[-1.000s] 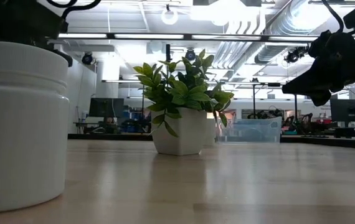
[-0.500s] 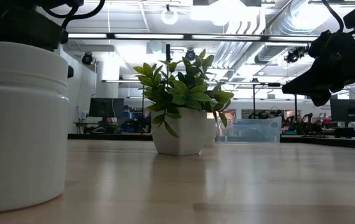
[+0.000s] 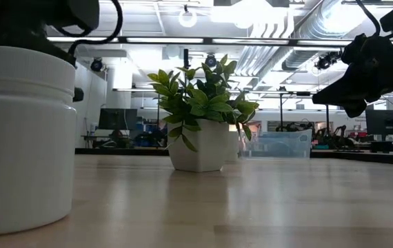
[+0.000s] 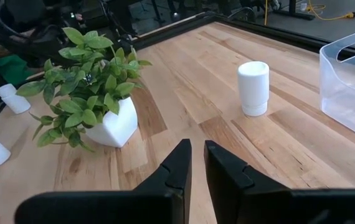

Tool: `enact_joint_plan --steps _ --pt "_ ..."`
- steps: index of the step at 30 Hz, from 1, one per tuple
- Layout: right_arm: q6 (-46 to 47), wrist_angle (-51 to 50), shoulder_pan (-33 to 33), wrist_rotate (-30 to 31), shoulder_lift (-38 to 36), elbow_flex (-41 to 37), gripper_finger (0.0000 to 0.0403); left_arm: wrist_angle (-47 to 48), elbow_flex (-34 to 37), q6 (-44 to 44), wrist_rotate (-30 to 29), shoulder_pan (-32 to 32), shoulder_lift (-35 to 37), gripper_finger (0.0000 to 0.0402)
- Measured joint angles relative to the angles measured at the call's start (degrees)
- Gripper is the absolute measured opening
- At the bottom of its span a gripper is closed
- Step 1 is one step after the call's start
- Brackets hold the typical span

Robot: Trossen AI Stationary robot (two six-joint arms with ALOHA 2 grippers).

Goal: Pick and place pill bottles into a basket
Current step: Put the white pill bottle into the transparent bin

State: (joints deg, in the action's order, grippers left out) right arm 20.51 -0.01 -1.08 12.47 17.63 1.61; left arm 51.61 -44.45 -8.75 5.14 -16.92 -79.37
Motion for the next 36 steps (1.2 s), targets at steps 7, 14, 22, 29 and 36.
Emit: enact_joint_plan --steps 7,14,22,29,36 --pt "0.0 0.0 0.0 0.0 0.0 0.0 0.0028 -0.7 0.0 0.0 0.5 0.0 -2.1 0.0337" --pt "0.0 0.0 0.0 0.0 0.0 0.0 0.0032 -0.9 0.7 -0.1 1.3 0.0 -3.0 0.0337" --pt "0.0 -0.1 0.0 0.0 0.0 0.0 0.0029 -2.5 1.3 -0.2 1.8 0.0 -3.0 0.0337" --pt "0.0 -0.1 0.0 0.0 0.0 0.0 0.0030 -2.5 1.3 0.0 2.0 0.0 -3.5 0.0337" --pt "0.0 -0.1 0.0 0.0 0.0 0.0 0.0031 -2.4 1.3 0.0 2.0 0.0 -6.3 0.0337"
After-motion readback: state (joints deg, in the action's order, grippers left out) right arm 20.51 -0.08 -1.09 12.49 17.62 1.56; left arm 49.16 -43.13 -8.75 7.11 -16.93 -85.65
